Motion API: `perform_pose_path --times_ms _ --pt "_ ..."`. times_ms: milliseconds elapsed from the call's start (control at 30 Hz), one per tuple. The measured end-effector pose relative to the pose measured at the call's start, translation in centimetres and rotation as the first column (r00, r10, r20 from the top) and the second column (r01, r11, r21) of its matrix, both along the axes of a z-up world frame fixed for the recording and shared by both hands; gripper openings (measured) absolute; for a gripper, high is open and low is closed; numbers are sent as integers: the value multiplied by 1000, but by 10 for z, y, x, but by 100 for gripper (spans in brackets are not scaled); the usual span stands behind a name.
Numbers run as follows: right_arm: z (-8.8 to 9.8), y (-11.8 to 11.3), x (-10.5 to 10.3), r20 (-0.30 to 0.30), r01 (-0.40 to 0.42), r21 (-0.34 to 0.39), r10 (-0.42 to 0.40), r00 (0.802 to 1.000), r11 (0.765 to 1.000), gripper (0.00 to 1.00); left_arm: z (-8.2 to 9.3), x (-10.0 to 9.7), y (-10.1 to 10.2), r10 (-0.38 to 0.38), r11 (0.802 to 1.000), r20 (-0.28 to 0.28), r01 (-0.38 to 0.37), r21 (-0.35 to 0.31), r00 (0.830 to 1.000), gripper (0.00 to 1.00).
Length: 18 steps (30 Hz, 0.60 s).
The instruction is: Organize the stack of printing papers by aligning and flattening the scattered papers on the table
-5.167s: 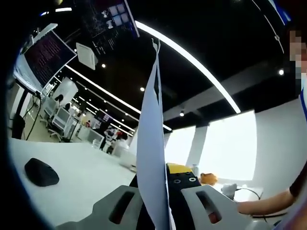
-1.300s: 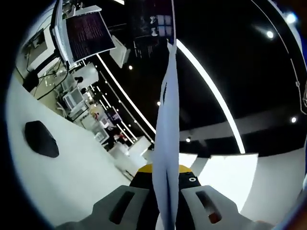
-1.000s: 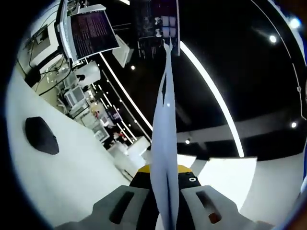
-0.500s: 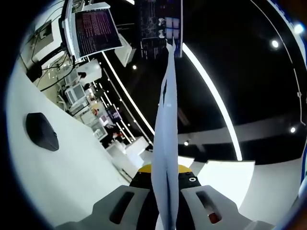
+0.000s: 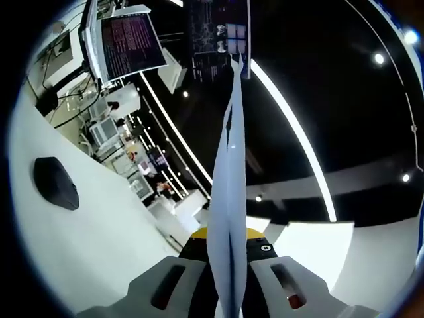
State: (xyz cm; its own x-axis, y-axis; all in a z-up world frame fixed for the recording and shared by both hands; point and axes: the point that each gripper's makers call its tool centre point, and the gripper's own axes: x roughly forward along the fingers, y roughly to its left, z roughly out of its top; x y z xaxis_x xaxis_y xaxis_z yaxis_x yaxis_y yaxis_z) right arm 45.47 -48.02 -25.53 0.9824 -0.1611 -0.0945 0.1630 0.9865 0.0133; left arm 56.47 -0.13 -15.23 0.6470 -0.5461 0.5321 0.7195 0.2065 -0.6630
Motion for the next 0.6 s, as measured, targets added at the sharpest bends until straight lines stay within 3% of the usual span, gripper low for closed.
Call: perform_pose_path --times_ms 600 --pt "2 6 -2 9 0 1 0 1000 1000 0 1 -1 5 13 1000 -4 -13 -20 1000 6"
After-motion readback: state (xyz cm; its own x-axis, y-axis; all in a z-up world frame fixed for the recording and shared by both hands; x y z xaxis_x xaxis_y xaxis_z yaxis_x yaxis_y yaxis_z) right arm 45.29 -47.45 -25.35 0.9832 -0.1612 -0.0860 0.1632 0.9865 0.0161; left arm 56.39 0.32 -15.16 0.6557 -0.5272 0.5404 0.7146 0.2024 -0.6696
